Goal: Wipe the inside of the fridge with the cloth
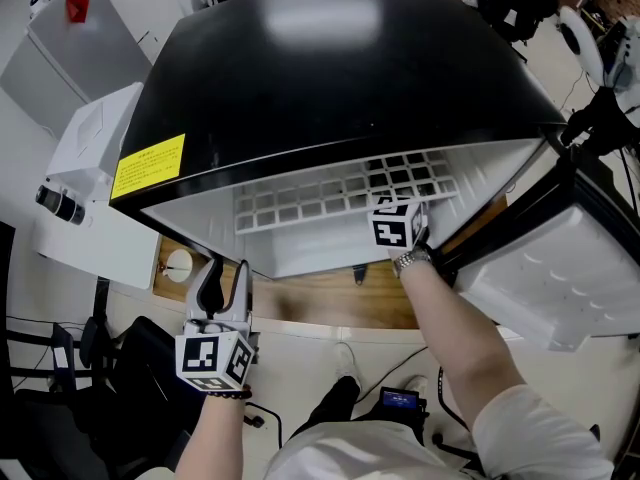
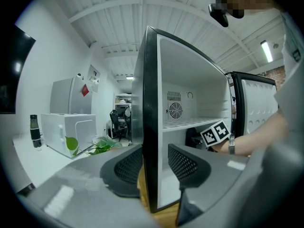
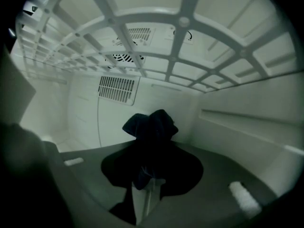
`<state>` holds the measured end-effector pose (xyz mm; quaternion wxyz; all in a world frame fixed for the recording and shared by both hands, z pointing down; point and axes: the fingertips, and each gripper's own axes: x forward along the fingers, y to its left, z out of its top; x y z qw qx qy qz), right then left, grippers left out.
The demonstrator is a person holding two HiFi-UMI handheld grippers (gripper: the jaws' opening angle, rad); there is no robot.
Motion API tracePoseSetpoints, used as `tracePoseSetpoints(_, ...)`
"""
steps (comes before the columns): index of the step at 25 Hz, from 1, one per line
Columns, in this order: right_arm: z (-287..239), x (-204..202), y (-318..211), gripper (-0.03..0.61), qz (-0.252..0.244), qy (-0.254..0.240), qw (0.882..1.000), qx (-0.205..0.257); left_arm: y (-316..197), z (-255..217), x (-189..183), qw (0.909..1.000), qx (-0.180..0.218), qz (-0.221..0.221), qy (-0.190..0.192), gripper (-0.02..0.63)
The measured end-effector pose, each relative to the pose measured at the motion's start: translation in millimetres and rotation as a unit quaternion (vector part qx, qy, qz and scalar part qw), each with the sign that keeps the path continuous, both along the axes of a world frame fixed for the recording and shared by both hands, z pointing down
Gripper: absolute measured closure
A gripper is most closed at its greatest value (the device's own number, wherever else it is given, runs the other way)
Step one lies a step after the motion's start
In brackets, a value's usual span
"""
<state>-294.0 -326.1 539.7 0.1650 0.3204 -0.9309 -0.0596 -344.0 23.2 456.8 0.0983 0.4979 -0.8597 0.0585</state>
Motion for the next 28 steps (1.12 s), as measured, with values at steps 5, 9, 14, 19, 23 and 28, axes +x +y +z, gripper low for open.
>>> tracePoseSetpoints(5, -1, 6, -3, 0.479, 0.011, -0.005, 1.0, -0.006, 0, 0, 0, 1.0, 0.0, 0.003, 0.0, 0.448)
tracePoseSetpoints(9, -5, 2, 21, 0.479, -0.022, -0.014, 1.0, -0.01, 0, 0, 1, 1.0, 0.001, 0.004, 0.0, 0.448)
tracePoseSetpoints(14, -18, -22, 90, 0.479, -0.104, -0.041, 0.994, -0.019, -1, -1, 1, 1.0, 0.005, 0.008, 0.0, 0.448)
tracePoseSetpoints(19, -20, -55, 162, 0.479, -0.18, -0.056, 0.981, -0.047, -1, -1, 1, 0.9999, 0.009, 0.011, 0.002, 0.448)
tracePoseSetpoints(23, -12, -81, 206, 0.479, -0.226, -0.054, 0.97, -0.075, -1, -1, 2, 0.9998, 0.009, 0.017, 0.002, 0.448)
tracePoseSetpoints(28, 18, -105, 237, 0.479, -0.263, -0.017, 0.96, -0.095, 0, -1, 3, 0.9997, 0.012, 0.02, 0.002, 0.448)
